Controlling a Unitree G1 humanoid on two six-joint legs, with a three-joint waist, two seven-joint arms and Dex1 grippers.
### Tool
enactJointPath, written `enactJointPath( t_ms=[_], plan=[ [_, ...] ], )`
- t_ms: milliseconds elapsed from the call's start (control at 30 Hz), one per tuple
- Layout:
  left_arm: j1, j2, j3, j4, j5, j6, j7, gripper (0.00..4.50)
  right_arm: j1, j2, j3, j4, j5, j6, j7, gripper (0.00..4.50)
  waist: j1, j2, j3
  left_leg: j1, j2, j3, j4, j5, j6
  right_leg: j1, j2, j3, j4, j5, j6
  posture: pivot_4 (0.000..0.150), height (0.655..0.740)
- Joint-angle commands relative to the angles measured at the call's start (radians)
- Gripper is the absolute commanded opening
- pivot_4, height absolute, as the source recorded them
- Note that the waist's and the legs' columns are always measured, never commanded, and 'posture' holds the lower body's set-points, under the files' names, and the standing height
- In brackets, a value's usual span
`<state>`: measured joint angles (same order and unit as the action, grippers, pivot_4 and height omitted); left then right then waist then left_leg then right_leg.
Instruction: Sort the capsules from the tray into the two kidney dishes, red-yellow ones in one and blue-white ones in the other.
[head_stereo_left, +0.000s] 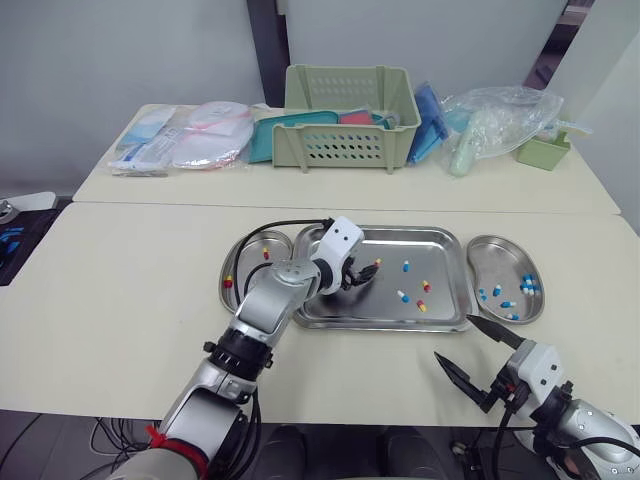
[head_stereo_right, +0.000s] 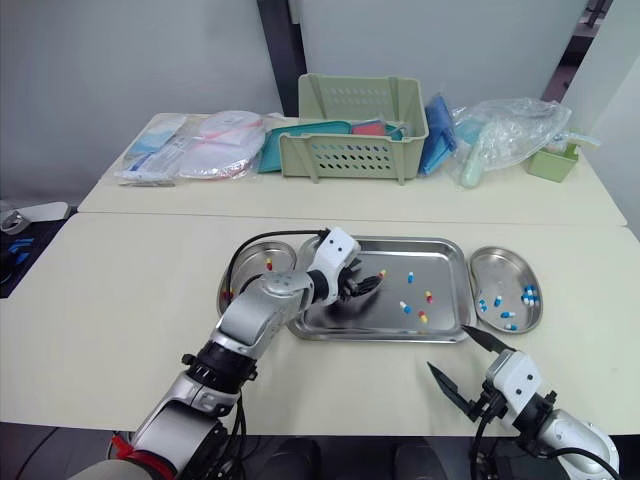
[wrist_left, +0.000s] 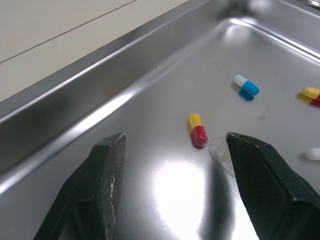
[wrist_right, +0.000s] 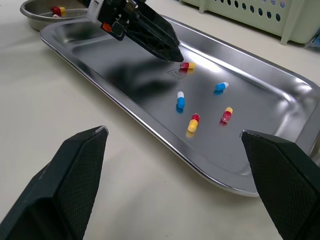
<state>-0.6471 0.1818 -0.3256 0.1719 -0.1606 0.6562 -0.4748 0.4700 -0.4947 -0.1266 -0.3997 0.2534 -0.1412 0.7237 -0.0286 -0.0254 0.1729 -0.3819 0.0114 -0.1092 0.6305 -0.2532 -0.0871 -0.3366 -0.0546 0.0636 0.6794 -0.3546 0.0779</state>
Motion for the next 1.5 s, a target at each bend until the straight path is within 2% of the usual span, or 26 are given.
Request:
enactJointPath(
  t_ms=[33,200,267,333,533,600,733,867,967,1067,1233,1500],
  plan=[
    [-0.041,-0.032,-0.002,0.052,0.024,-0.045,-0.016,3.26,0.012,-0.004,0.004,-0.058,-0.004,0.009,-0.016,4.5,0.0,0.0,0.0,0.0,0.0,0.0,0.0,0.0,0.0,0.0,0.0,0.0,0.0,0.0,0.0,0.15,0.739],
    [-0.081,-0.055,-0.018,0.165,0.058,-0.064,-0.054,3.26,0.021,-0.004,0.013,-0.092,-0.005,0.034,-0.031,4.5,-0.001,0.0,0.0,0.0,0.0,0.0,0.0,0.0,0.0,0.0,0.0,0.0,0.0,0.0,0.0,0.15,0.739],
    [-0.08,-0.06,-0.019,0.179,0.065,-0.065,-0.067,2.89,0.021,-0.005,0.014,-0.104,-0.004,0.047,-0.037,4.5,-0.001,0.0,0.0,0.0,0.0,0.0,0.0,0.0,0.0,0.0,0.0,0.0,0.0,0.0,0.0,0.15,0.739],
    [-0.075,-0.064,-0.018,0.18,0.066,-0.057,-0.077,2.39,0.021,-0.005,0.015,-0.116,-0.001,0.061,-0.043,4.5,-0.001,0.0,0.0,0.0,0.0,0.0,0.0,0.0,0.0,0.0,0.0,0.0,0.0,0.0,0.0,0.15,0.739],
    [-0.049,-0.058,-0.022,0.129,0.078,-0.05,-0.1,0.43,0.022,-0.007,0.012,-0.137,0.002,0.086,-0.052,4.5,-0.001,0.0,0.0,0.0,0.0,0.0,0.0,0.0,0.0,0.0,0.0,0.0,0.0,0.0,0.0,0.15,0.739],
    [-0.039,-0.054,-0.013,0.097,0.075,-0.052,-0.101,0.04,0.019,-0.009,0.011,-0.14,0.002,0.093,-0.053,4.5,-0.001,0.0,0.0,0.0,0.0,0.0,0.0,0.0,0.0,0.0,0.0,0.0,0.0,0.0,0.0,0.15,0.739],
    [-0.021,-0.025,0.019,-0.013,0.054,-0.037,-0.119,0.04,0.009,-0.016,0.012,-0.146,0.002,0.103,-0.051,4.5,-0.002,0.0,0.0,0.0,0.0,0.0,0.0,0.0,0.0,0.0,0.0,0.0,0.0,0.0,0.0,0.15,0.739],
    [0.011,0.059,0.114,-0.235,-0.016,0.057,-0.144,0.04,-0.007,-0.039,0.007,-0.149,0.002,0.109,-0.034,4.5,-0.004,0.0,0.0,0.0,0.0,0.0,0.0,0.0,0.0,-0.001,0.0,0.0,0.001,0.0,0.0,0.15,0.739],
    [0.094,0.181,0.249,-0.424,-0.093,0.159,-0.17,0.04,-0.037,-0.082,0.016,-0.151,0.012,0.109,0.011,4.5,-0.008,0.002,-0.001,0.0,0.001,0.0,0.0,0.0,0.0,0.0,0.0,0.001,0.0,0.0,0.0,0.15,0.739],
    [0.179,0.284,0.346,-0.528,-0.137,0.211,-0.18,0.04,-0.078,-0.126,0.035,-0.149,0.036,0.117,0.066,4.5,-0.008,0.002,-0.001,0.001,0.001,0.0,-0.001,0.0,0.0,0.0,0.0,0.0,0.001,0.0,0.0,0.15,0.739],
    [0.351,0.391,0.487,-0.598,-0.196,0.192,-0.208,0.04,-0.209,-0.186,0.098,-0.151,0.11,0.175,0.173,4.5,-0.002,0.001,0.0,0.001,0.001,-0.001,0.0,0.0,0.0,0.0,0.0,0.0,0.0,0.0,0.0,0.15,0.739],
    [0.491,0.406,0.549,-0.626,-0.215,0.181,-0.154,0.04,-0.385,-0.214,0.17,-0.145,0.188,0.278,0.258,4.5,0.002,-0.001,0.001,0.0,0.001,-0.002,0.0,0.0,0.0,0.0,0.0,-0.001,0.0,0.0,0.0,0.15,0.739]
  ],
)
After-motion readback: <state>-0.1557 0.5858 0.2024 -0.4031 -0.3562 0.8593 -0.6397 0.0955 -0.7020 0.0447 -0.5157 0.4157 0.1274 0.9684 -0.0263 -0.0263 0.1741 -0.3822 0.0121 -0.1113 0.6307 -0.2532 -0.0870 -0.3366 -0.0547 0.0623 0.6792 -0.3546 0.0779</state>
